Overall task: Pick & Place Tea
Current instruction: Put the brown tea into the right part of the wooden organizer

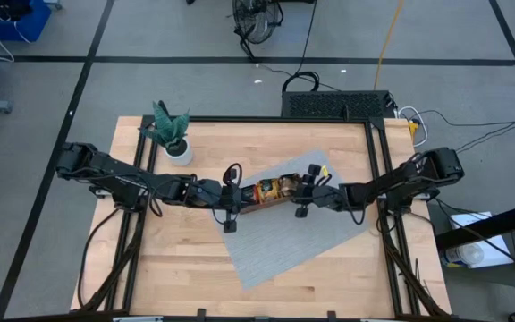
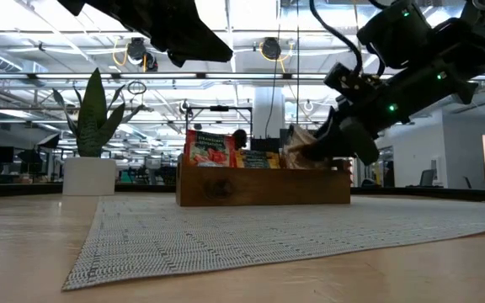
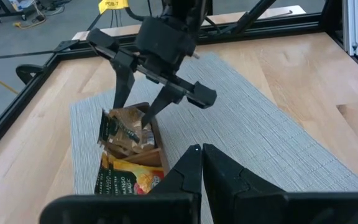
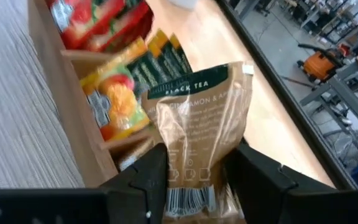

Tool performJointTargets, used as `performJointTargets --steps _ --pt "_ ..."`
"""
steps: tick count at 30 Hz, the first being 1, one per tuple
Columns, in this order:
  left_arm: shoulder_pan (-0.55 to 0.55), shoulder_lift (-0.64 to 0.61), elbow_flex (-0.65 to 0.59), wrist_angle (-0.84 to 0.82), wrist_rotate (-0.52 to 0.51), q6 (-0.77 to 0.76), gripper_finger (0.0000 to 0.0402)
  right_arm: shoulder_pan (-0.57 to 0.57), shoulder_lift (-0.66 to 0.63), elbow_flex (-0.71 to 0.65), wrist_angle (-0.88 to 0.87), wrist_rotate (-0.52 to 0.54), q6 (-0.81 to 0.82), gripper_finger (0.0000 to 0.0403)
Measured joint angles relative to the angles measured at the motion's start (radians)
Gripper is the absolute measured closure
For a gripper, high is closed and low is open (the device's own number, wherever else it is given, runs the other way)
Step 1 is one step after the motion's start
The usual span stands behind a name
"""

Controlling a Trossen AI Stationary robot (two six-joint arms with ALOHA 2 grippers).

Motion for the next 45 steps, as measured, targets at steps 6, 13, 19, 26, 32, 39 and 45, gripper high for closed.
performJointTargets --steps 6,13,19,26,32,39,45 --pt "0.000 0.000 0.000 0.000 0.000 0.000 0.0380 0.000 0.000 0.000 -0.070 -0.003 0.025 0.0245" --pt "0.000 0.000 0.000 0.000 0.000 0.000 0.0380 0.000 0.000 0.001 -0.077 -0.003 0.053 0.0200" --pt "0.000 0.000 0.000 0.000 0.000 0.000 0.0380 0.000 0.000 0.001 -0.058 -0.003 0.061 0.0153" --pt "0.000 0.000 0.000 0.000 0.000 0.000 0.0380 0.000 -0.001 0.001 -0.002 -0.002 0.034 0.0126" --pt "0.000 0.000 0.000 0.000 0.000 0.000 0.0380 -0.001 -0.001 0.001 0.089 0.002 -0.028 0.0127" --pt "0.000 0.000 0.000 0.000 0.000 0.001 0.0380 0.001 -0.042 0.002 0.166 0.033 -0.115 0.0132" --pt "0.000 0.000 0.000 -0.002 0.000 0.001 0.0380 0.001 -0.138 0.003 0.072 0.031 -0.076 0.0134"
